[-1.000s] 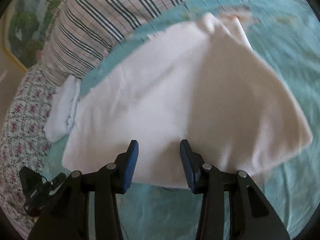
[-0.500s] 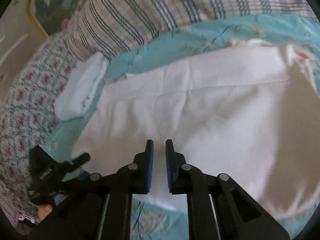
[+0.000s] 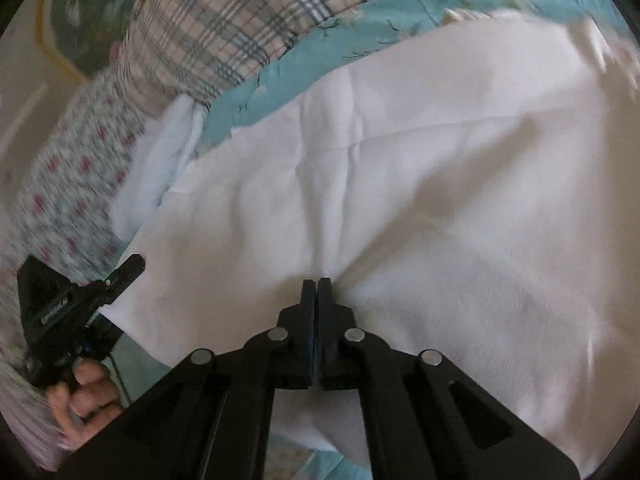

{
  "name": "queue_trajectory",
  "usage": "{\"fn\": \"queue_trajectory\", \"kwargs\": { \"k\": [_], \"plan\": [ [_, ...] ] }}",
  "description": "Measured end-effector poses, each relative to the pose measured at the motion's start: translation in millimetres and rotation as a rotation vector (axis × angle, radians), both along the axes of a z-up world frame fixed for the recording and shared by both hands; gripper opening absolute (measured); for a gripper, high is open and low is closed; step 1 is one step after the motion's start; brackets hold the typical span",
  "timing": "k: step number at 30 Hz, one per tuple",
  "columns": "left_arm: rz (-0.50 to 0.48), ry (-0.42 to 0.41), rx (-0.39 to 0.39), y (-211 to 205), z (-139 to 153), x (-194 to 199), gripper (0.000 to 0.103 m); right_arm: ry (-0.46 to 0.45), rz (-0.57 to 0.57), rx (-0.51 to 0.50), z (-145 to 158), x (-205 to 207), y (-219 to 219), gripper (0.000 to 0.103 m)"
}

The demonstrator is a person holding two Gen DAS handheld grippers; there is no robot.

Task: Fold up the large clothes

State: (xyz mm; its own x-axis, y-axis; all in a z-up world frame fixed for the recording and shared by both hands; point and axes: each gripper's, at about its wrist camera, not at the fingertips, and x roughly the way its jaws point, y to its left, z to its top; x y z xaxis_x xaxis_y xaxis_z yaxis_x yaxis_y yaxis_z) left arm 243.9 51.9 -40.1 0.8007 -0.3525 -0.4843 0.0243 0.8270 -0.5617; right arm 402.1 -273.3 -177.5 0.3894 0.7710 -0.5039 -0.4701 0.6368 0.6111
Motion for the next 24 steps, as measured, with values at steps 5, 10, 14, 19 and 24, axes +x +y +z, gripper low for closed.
{"fn": "queue_trajectory", "kwargs": {
  "k": [5, 10, 14, 19, 24],
  "plan": [
    [-0.164, -0.049, 0.174, -81.5, 15.1, 18.3, 0.011, 0.083, -0.055, 0.258, 9.3, 13.2, -63.8, 0.003],
    [-0.319, -0.037, 0.367, -160.8, -15.6, 26.6, 0.011, 0.153, -0.083, 0.414, 14.7, 41.6, -126.2, 0.015],
    [-0.404, -0.016, 0.561, -205.2, -50.7, 23.0, 0.008, 0.212, -0.056, 0.486, 9.2, 61.0, -141.4, 0.076],
    [-0.415, -0.057, 0.678, -222.1, -60.3, 15.0, 0.007, 0.196, -0.046, 0.418, 17.8, 82.1, -130.5, 0.076],
    [-0.42, -0.058, 0.628, -214.8, -58.7, 13.2, 0.007, 0.185, -0.024, 0.191, 24.3, 109.5, -90.0, 0.074]
  ]
}}
